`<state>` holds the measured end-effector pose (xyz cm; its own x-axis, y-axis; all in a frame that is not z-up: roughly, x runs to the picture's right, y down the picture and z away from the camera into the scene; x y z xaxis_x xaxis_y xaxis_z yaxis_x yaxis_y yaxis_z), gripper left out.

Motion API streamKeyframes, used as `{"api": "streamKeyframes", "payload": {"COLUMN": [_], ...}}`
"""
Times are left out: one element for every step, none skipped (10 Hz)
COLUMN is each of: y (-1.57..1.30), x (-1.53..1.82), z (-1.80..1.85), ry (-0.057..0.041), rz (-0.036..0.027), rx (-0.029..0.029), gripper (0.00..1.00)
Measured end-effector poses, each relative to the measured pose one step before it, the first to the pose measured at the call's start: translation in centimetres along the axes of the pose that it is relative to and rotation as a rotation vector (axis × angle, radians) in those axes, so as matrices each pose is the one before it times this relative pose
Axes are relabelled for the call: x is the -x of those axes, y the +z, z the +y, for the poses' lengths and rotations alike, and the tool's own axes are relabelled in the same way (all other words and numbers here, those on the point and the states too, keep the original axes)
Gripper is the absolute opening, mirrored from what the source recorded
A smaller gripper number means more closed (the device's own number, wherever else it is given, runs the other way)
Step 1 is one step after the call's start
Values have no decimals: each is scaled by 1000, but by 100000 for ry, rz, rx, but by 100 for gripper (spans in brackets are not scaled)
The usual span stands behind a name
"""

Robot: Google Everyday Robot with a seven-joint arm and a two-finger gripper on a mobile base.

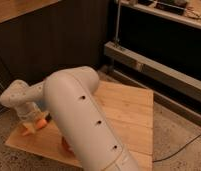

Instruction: Place the pepper in the ceramic bowl

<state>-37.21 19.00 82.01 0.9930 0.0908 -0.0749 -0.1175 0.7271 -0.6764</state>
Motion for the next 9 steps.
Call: {"api": "streamKeyframes", "payload": {"y": [257,89,-43,-137,-309,-344,-809,-830,-879], "x": [-18,12,-10,70,91,-28,-133,-532,-472], "z": [-21,18,-20,96,129,78,223,53,82], "ry": [-496,-613,-551,-832,-845,-322,-176,363,715], "rz": [-102,-351,-231,-98,-109,206,767,1610,814], "rx": [675,661,139,-55,-164,-229,-294,-1465,-951], "gripper": [44,30,20,10,2,0,0,0,0]}}
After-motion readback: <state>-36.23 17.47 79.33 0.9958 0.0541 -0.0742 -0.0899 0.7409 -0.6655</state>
